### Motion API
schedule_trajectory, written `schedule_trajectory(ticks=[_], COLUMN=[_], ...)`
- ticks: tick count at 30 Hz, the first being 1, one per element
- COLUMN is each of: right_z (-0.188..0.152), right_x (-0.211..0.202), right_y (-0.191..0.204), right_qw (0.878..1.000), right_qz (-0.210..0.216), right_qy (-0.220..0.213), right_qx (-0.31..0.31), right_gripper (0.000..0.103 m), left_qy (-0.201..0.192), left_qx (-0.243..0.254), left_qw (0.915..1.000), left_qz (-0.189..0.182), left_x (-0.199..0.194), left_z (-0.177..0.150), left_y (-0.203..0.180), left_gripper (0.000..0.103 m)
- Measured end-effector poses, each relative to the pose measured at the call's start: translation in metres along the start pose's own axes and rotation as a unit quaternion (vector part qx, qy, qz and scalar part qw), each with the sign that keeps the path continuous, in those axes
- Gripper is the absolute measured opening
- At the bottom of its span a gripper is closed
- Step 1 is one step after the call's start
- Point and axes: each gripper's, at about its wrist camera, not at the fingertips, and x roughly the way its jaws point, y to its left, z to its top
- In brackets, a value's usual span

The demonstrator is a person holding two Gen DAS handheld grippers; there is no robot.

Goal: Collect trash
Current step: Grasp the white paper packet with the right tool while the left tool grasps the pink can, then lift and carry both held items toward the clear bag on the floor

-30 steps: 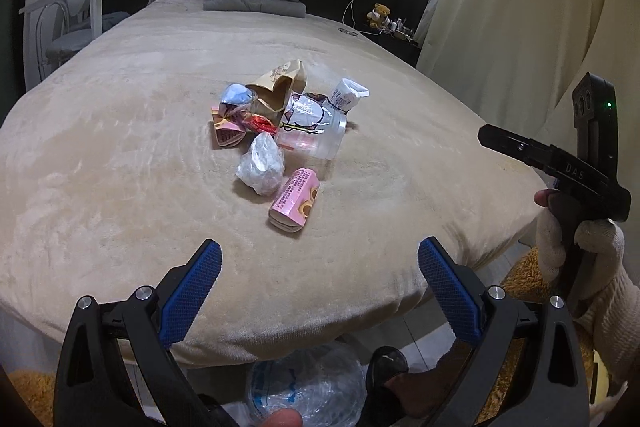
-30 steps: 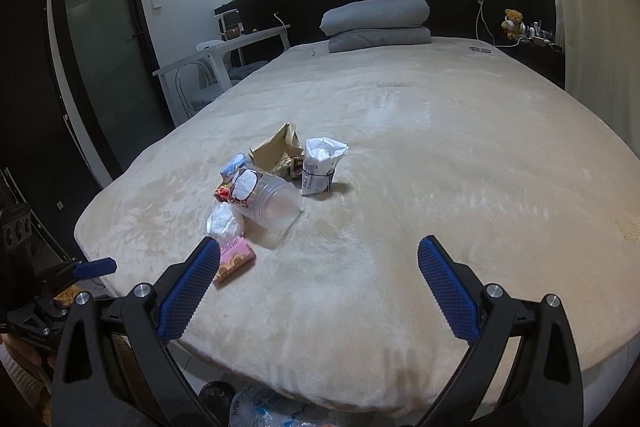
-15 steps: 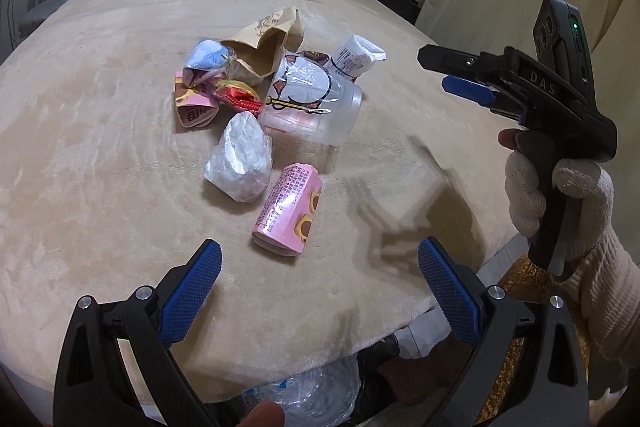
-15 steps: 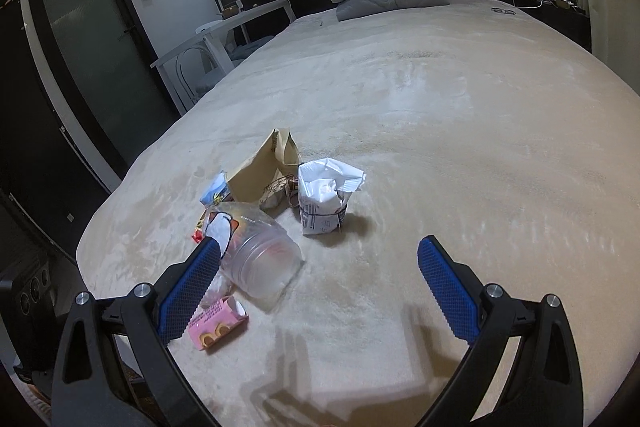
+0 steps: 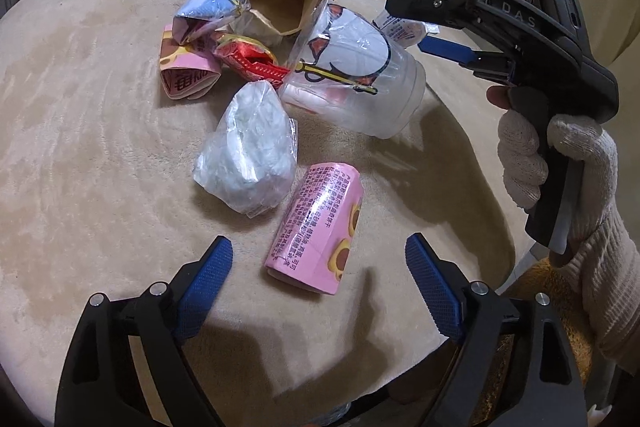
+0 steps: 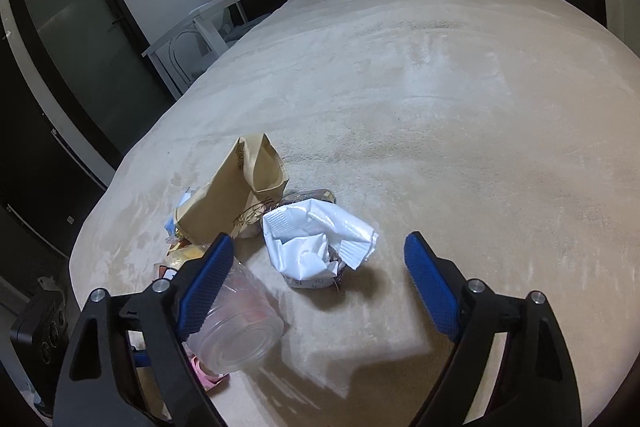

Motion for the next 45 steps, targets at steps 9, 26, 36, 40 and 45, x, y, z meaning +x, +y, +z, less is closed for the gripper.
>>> schedule_trajectory(ticks=[9,26,36,40,45], right_z=[-0.001,-0.018,-0.061,-0.078,-0.101], right_x=[0.004,-0.042,-0.092,-0.116,-0.144], right_y=[-0.006,-0.004,0.002,0.01,0.024], right_qw=[1.0,0.999,0.998,0.997,0.997], right_qz=[-0.003,-0.01,0.003,0.009,0.012], right_qy=[0.005,-0.019,-0.039,-0.049,-0.058], right_qx=[0.013,0.029,0.053,0.053,0.052], right_gripper=[0.048,0.047,0.047,0.047,0.047], left_qy=[-0.004,-0.04,-0.087,-0.105,-0.132], left_qx=[0.032,0.046,0.046,0.044,0.038], left_qw=[0.9987,0.9976,0.9948,0.9932,0.9904], left_qz=[0.038,0.031,0.028,0.024,0.017], left_x=[0.012,-0.013,-0.05,-0.069,-0.097], left_z=[0.002,-0.005,-0.018,-0.028,-0.044], left_y=[-0.002,-0.033,-0.047,-0.052,-0.06], left_gripper=[0.042,0.037,0.036,0.036,0.036])
